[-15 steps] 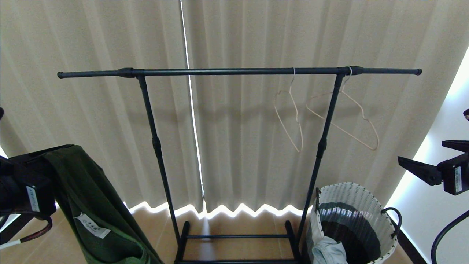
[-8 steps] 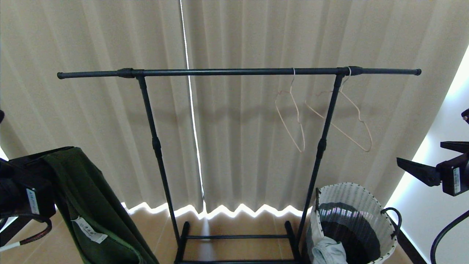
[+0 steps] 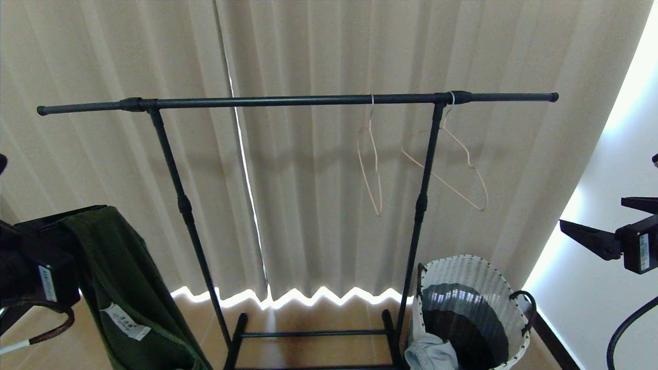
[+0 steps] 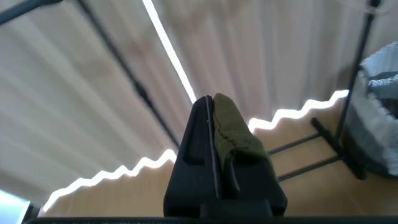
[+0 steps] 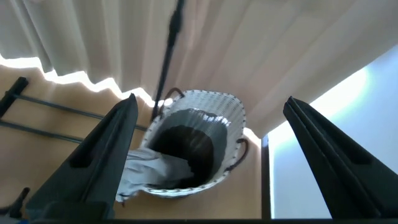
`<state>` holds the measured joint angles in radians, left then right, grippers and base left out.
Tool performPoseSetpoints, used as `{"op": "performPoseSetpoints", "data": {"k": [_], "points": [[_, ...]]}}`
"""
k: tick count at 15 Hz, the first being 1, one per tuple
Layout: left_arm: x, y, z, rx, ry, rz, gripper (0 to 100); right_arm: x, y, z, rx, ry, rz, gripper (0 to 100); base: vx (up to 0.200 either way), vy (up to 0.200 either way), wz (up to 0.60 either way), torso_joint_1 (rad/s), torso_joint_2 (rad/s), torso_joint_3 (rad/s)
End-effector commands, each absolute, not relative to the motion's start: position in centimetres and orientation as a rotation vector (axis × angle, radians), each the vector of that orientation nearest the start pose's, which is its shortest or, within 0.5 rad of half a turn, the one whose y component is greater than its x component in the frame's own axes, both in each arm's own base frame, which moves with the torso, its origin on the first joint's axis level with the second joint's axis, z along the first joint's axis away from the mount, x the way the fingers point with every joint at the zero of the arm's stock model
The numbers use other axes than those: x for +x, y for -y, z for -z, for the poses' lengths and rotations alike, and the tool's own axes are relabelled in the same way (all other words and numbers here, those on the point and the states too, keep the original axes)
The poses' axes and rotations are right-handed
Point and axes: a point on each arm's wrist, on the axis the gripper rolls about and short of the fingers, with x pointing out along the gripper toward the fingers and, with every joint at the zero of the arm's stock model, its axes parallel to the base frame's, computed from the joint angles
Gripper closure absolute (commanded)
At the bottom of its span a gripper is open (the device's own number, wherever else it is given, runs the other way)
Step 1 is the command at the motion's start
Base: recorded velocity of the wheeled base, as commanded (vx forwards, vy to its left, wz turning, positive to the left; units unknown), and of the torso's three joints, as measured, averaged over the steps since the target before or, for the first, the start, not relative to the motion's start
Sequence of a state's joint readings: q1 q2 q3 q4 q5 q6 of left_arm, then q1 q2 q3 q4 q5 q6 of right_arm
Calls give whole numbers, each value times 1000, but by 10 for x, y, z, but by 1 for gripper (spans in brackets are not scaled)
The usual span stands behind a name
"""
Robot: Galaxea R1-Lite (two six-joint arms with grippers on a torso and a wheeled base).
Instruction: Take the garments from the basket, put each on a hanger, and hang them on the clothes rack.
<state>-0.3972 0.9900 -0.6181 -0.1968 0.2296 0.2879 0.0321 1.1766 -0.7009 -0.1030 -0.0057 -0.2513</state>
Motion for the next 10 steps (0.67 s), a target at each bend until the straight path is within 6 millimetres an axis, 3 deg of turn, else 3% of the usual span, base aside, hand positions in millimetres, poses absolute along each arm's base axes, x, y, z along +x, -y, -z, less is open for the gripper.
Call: {"op": "performPoseSetpoints", "data": {"k": [1,6,10], "points": [[119,44,-239,341,-148,189,100,170,-6,-227,-256,-364,-75,0,0,0,0,0,0,0],[121,44,-239,342,-156,184,100,170,-6,-230,-256,-352,-71,0,0,0,0,0,0,0],[121,44,-238,344,-159,186,100,171,-6,-232,-257,-350,-67,0,200,0,0,6,1,0]]}}
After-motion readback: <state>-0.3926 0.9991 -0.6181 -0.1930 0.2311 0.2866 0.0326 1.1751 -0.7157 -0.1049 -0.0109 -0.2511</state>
